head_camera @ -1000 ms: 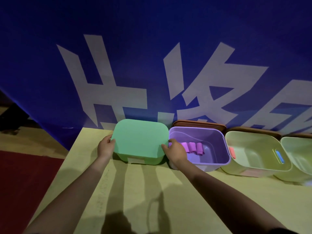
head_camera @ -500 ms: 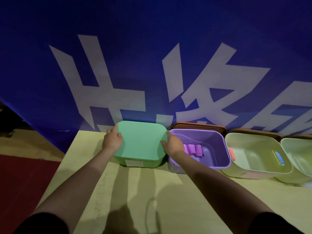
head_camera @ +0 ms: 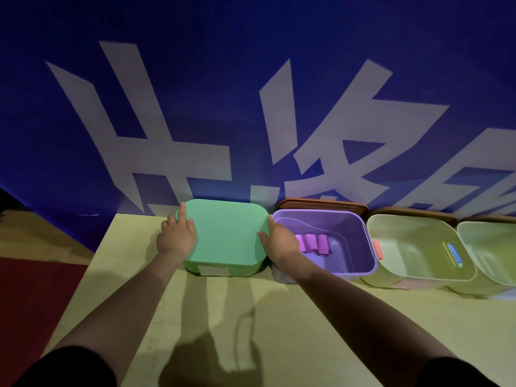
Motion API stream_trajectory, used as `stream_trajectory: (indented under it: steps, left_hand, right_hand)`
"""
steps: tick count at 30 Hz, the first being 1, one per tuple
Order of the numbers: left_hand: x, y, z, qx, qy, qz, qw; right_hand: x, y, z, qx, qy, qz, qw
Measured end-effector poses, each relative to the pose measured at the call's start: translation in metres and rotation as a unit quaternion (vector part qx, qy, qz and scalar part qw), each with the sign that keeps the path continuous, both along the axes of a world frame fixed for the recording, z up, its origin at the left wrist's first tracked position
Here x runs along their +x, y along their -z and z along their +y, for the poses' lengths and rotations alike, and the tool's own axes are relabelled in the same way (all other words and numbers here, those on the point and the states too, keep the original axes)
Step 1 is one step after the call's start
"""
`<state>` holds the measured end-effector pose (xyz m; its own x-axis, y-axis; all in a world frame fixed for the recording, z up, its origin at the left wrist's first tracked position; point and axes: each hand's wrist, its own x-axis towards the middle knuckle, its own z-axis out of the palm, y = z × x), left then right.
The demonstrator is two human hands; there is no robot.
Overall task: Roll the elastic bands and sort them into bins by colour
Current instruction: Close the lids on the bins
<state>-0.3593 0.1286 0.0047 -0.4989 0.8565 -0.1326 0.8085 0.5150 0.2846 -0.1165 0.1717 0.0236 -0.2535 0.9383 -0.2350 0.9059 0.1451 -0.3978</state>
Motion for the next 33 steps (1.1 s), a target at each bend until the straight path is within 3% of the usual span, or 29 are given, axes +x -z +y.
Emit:
stream_trajectory:
  steps: [5, 9, 12, 17, 20, 28, 33]
  left_hand:
    - [0.001, -0.006, 0.002, -0.043, 0.007, -0.007, 0.999]
    - [0.009, -0.018, 0.0, -0.093, 0.024, 0.065, 0.993]
    - [0.032, -0.029, 0.001, -0.033, 0.068, 0.082, 0.994]
    - [0.098, -0.036, -0.005, 0.065, 0.1, -0.115, 0.986]
    - [0.132, -0.047, -0.003, 0.069, 0.076, -0.198, 0.975]
    - [0.183, -0.063, 0.021, 0.076, 0.067, -0.248, 0.964]
    - [0.216, -0.07, 0.047, 0.108, 0.023, -0.313, 0.943]
  right_hand:
    - [0.003, -0.003, 0.001, -0.017, -0.018, -0.021, 0.999]
    - [0.006, -0.002, -0.002, -0.039, -0.032, -0.015, 0.999]
    - [0.018, -0.007, -0.001, -0.026, -0.068, -0.029, 0.997]
    - [0.071, -0.021, -0.007, -0.014, -0.029, 0.052, 0.998]
    - [0.118, -0.031, -0.008, -0.006, 0.019, 0.117, 0.993]
    - [0.225, -0.036, 0.02, 0.006, 0.162, 0.116, 0.98]
    - [0.245, -0.044, 0.05, -0.002, 0.187, 0.171, 0.967]
